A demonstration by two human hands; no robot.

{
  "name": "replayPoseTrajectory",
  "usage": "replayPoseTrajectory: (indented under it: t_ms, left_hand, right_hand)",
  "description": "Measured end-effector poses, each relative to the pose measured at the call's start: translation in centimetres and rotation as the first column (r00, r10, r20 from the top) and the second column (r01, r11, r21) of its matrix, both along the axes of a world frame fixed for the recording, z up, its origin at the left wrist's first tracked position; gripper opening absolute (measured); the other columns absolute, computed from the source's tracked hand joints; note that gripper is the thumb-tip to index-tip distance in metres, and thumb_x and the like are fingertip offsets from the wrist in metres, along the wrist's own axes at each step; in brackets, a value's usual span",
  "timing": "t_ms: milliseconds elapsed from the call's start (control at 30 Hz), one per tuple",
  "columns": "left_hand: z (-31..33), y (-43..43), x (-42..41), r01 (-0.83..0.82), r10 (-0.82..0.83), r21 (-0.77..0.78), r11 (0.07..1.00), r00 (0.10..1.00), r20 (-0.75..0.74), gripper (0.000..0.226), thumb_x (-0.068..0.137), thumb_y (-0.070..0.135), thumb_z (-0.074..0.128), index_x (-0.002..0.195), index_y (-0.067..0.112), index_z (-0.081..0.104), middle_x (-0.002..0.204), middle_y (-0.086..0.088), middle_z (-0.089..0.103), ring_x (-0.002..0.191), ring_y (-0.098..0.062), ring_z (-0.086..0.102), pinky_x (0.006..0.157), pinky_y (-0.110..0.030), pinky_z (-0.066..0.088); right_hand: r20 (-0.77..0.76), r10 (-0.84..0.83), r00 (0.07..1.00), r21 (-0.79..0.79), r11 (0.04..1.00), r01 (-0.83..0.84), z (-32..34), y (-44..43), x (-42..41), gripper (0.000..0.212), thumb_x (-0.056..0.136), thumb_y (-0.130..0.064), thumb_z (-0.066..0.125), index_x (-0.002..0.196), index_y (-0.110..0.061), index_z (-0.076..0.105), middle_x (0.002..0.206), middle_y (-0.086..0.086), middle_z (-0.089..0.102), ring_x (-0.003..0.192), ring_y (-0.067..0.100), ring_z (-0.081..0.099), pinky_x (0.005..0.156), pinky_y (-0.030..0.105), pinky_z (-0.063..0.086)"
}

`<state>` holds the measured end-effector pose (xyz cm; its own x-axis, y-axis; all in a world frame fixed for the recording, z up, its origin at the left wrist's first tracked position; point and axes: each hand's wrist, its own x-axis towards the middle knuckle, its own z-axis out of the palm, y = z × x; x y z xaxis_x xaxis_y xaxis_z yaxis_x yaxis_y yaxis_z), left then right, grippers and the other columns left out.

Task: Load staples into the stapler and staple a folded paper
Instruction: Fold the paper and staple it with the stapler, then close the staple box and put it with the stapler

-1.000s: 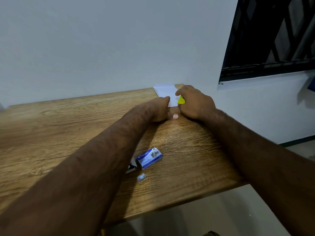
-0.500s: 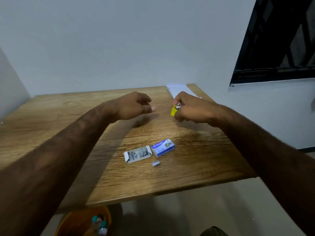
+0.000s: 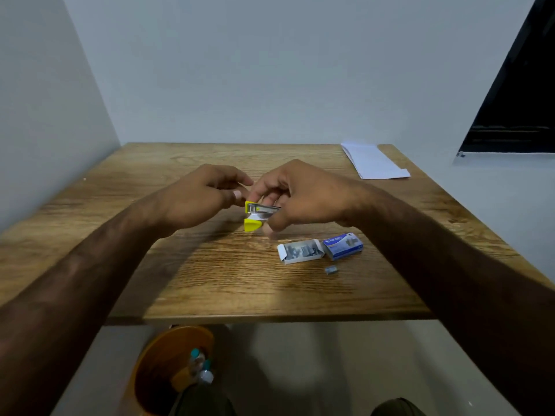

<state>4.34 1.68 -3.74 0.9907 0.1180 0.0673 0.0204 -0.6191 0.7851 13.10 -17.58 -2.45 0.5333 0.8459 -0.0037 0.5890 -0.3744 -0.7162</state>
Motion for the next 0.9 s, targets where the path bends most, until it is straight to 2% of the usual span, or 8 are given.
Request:
replayPoseTrajectory:
  t_ms: [100, 167, 300, 533, 667, 767, 833, 900]
  left_hand:
    - [-0.3, 0.7, -1.1, -0.029, 0.028, -0.017, 0.999, 0.999, -0.038, 0.035, 0.102, -0.006, 0.046, 0.130, 0.007, 0.061, 0.111, -0.011, 0.075, 0.105, -0.021, 0.068, 0.095, -0.034, 0.051]
    - [-0.5, 0.8, -1.6, -0.035, 0.033, -0.044, 0.998, 0.998, -0.049, 0.038, 0.101, -0.011, 0.042, 0.131, 0.003, 0.059, 0.114, -0.019, 0.073, 0.109, -0.030, 0.067, 0.100, -0.041, 0.052]
    - [-0.7, 0.7, -2.4, -0.027, 0.025, -0.058, 0.998, 0.999, -0.043, 0.041, 0.098, -0.018, 0.038, 0.128, -0.001, 0.060, 0.116, -0.026, 0.071, 0.116, -0.037, 0.065, 0.107, -0.049, 0.047]
    - [-0.9, 0.4, -2.8, -0.025, 0.025, -0.020, 0.999, 0.999, -0.021, 0.040, 0.096, -0.019, 0.039, 0.124, -0.002, 0.062, 0.114, -0.025, 0.072, 0.116, -0.041, 0.065, 0.108, -0.055, 0.046]
    - [-0.9, 0.4, -2.8, -0.025, 0.025, 0.002, 1.000, 1.000, -0.014, 0.040, 0.096, -0.018, 0.040, 0.123, 0.001, 0.063, 0.114, -0.021, 0.073, 0.113, -0.035, 0.067, 0.102, -0.043, 0.050]
    - [-0.9, 0.2, -2.8, -0.020, 0.020, 0.010, 1.000, 1.000, -0.004, 0.039, 0.096, -0.018, 0.041, 0.122, 0.000, 0.064, 0.114, -0.023, 0.072, 0.113, -0.036, 0.066, 0.102, -0.043, 0.050]
    - [-1.1, 0.3, -2.7, -0.018, 0.018, 0.029, 0.999, 1.000, 0.004, 0.036, 0.097, -0.015, 0.043, 0.120, 0.002, 0.065, 0.112, -0.021, 0.072, 0.112, -0.036, 0.066, 0.103, -0.047, 0.049]
    - [-1.2, 0.3, -2.6, -0.025, 0.024, 0.057, 0.998, 0.999, 0.021, 0.030, 0.101, -0.006, 0.048, 0.120, 0.007, 0.066, 0.109, -0.015, 0.074, 0.109, -0.033, 0.067, 0.103, -0.049, 0.051]
  right_hand:
    - [0.001, 0.024, 1.000, -0.023, 0.999, -0.024, -0.3, 1.1, -0.7, 0.044, 0.066, -0.006, 0.090, 0.107, -0.016, 0.077, 0.094, 0.005, 0.079, 0.080, 0.013, 0.073, 0.081, 0.035, 0.061]
    - [0.012, 0.031, 0.999, -0.038, 0.999, -0.030, -0.6, 1.7, -1.1, 0.044, 0.067, -0.008, 0.091, 0.108, -0.016, 0.078, 0.094, 0.003, 0.080, 0.086, 0.017, 0.075, 0.084, 0.036, 0.062]
    - [0.029, 0.046, 0.999, -0.071, 0.996, -0.044, -1.1, 2.5, -2.1, 0.042, 0.068, -0.010, 0.092, 0.107, -0.017, 0.078, 0.094, 0.003, 0.080, 0.088, 0.022, 0.076, 0.085, 0.047, 0.062]
    - [0.064, 0.091, 0.994, -0.144, 0.986, -0.081, -1.2, 3.0, -2.8, 0.041, 0.070, -0.018, 0.092, 0.108, -0.020, 0.078, 0.095, -0.003, 0.079, 0.086, 0.012, 0.075, 0.090, 0.044, 0.060]
    - [0.054, 0.123, 0.991, -0.164, 0.980, -0.112, -1.1, 3.0, -2.7, 0.046, 0.071, -0.022, 0.091, 0.114, -0.021, 0.075, 0.095, -0.010, 0.075, 0.079, 0.001, 0.069, 0.087, 0.034, 0.059]
    - [0.077, 0.132, 0.988, -0.153, 0.981, -0.119, -1.2, 2.7, -2.6, 0.056, 0.073, -0.027, 0.090, 0.124, -0.020, 0.071, 0.097, -0.012, 0.070, 0.076, -0.006, 0.064, 0.078, 0.022, 0.056]
    - [0.063, 0.096, 0.993, -0.094, 0.992, -0.090, -1.3, 2.0, -2.2, 0.059, 0.073, -0.029, 0.090, 0.127, -0.020, 0.069, 0.102, -0.005, 0.070, 0.082, -0.002, 0.066, 0.082, 0.028, 0.059]
    - [0.050, 0.052, 0.997, -0.019, 0.998, -0.051, -1.1, 0.6, -1.7, 0.053, 0.075, -0.026, 0.089, 0.125, -0.020, 0.070, 0.106, 0.001, 0.070, 0.085, 0.004, 0.065, 0.086, 0.030, 0.059]
